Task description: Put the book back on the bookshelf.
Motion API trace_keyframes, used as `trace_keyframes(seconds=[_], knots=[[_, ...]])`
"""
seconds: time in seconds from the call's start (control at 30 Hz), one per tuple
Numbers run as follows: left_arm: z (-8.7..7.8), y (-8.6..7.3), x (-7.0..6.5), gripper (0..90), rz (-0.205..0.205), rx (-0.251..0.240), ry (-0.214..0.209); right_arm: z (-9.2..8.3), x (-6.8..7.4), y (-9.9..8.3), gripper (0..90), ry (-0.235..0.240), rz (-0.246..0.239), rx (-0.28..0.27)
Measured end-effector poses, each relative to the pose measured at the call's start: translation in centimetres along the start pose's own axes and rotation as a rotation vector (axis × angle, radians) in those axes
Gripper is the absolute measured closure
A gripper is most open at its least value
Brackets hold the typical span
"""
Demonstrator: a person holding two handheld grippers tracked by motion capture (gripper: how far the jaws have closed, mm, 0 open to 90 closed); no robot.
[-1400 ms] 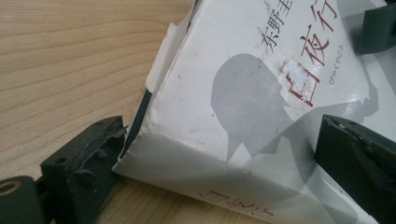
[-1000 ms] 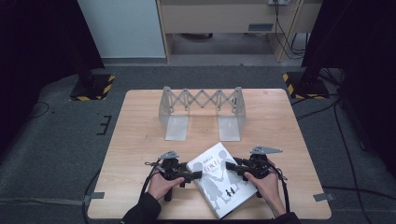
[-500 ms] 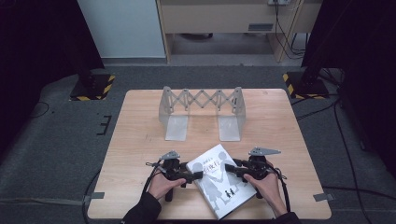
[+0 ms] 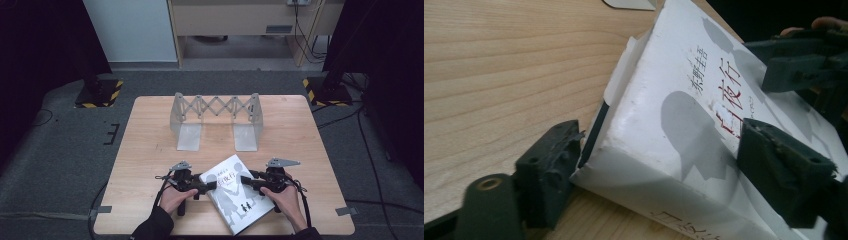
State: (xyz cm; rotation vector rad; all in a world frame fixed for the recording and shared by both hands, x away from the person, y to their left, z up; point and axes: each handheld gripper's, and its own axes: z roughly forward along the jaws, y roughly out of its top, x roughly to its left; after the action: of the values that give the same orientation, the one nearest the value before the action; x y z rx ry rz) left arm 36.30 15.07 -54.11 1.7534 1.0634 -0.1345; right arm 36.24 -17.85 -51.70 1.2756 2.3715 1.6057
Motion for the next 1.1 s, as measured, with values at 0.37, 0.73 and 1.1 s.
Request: trace_keyframes(seconds=[0.37, 0.73, 1.1], knots=[[-0.59, 0.45, -0.19, 27.2, -0.020, 0.002, -0.013, -0.17, -0.27, -0.25, 52.4, 0.028, 0.006, -0.019], [-0.26, 0.33, -0.28, 29.6, -0.040, 0.029, -0.043, -0.20, 0.04, -0.17, 49.6, 0.012, -0.002, -0.006], [-0.11, 0.18, -0.29, 31.1, -0.014, 0.023, -0.016, 0.06, -0.28, -0.53, 35.7, -0.010, 0.023, 0.097]])
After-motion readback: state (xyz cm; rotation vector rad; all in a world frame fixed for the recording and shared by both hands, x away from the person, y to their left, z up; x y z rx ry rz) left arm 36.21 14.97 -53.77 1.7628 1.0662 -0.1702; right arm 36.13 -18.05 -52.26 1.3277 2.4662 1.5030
